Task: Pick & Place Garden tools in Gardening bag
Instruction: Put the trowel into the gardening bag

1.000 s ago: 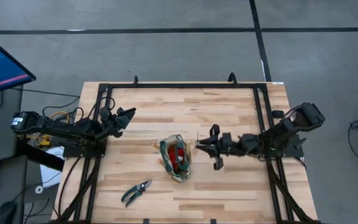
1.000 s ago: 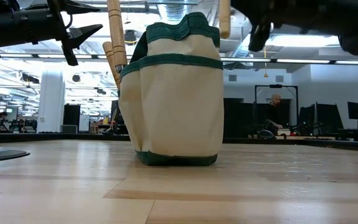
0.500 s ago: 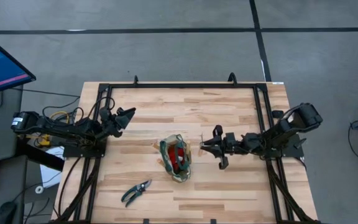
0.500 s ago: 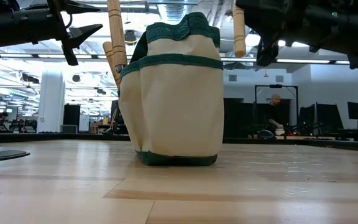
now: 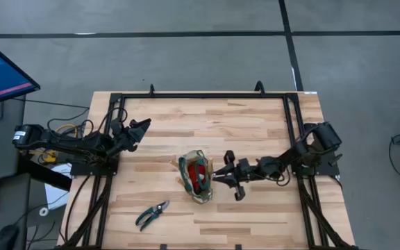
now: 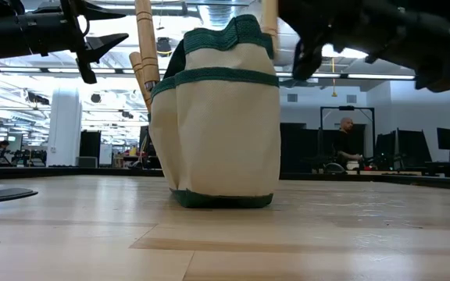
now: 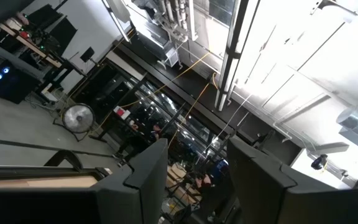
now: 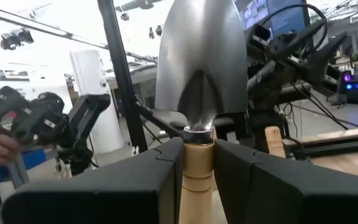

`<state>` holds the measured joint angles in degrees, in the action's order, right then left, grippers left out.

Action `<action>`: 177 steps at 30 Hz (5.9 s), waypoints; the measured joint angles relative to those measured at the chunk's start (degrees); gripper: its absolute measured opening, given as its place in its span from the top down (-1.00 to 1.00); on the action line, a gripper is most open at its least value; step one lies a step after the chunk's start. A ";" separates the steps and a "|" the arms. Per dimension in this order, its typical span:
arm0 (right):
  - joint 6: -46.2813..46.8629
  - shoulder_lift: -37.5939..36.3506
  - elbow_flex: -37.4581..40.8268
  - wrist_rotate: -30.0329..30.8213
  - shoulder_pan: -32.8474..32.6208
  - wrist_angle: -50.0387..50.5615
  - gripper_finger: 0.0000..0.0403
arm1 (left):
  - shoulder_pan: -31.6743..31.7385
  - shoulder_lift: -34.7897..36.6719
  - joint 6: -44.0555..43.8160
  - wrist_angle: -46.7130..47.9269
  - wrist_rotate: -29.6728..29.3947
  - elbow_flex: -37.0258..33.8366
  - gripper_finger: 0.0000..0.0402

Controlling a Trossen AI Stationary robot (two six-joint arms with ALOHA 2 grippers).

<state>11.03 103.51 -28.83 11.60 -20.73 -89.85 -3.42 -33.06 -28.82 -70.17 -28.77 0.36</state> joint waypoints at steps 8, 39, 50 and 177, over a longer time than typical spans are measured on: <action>2.33 6.16 -4.45 -1.23 -0.04 -0.10 0.72 | 0.00 0.00 0.00 0.02 -0.13 0.00 0.18; 12.51 -8.36 3.00 -47.75 40.28 3.81 0.72 | 0.02 -0.02 1.99 0.06 -2.14 0.00 0.18; 17.91 6.14 -11.01 -57.85 37.85 -0.03 0.72 | 0.00 0.00 1.99 0.05 -2.13 0.00 0.18; -2.62 7.75 -20.11 -67.03 35.43 26.85 0.73 | 0.00 -0.01 1.98 0.70 -2.50 -0.01 0.18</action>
<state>8.40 111.26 -48.94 -55.42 14.70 -63.00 -3.42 -33.07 -26.84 -69.47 -31.27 0.35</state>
